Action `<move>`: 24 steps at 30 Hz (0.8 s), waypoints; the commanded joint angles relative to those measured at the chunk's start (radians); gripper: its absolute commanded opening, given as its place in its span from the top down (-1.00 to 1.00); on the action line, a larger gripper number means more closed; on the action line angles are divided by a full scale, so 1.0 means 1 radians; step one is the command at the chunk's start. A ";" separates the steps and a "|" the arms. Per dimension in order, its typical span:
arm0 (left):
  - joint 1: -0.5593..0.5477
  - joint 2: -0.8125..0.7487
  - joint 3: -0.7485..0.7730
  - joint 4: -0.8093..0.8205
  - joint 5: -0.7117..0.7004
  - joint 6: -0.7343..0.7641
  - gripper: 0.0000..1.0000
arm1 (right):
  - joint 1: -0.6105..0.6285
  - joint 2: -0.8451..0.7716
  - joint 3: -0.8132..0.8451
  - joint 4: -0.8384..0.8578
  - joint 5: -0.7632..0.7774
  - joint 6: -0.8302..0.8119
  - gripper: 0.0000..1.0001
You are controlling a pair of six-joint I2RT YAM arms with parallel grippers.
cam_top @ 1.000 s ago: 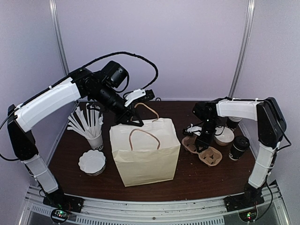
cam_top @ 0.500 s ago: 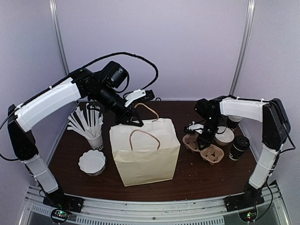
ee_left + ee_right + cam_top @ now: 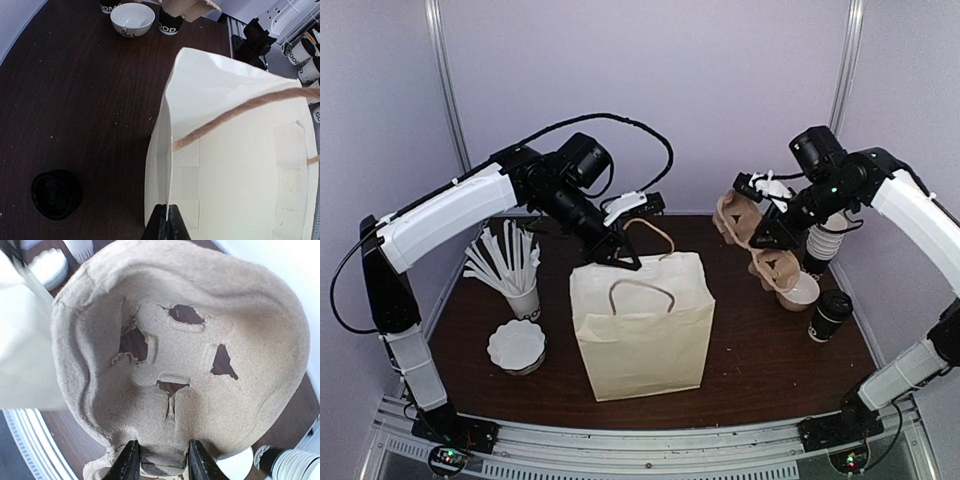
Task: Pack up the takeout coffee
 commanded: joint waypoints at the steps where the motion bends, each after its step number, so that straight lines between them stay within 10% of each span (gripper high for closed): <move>1: -0.005 0.050 0.113 -0.012 0.062 -0.025 1.00 | 0.011 -0.046 0.113 0.002 -0.201 0.026 0.33; 24: -0.025 0.243 0.356 -0.033 0.179 -0.101 1.00 | 0.196 0.034 0.435 -0.022 -0.505 0.063 0.30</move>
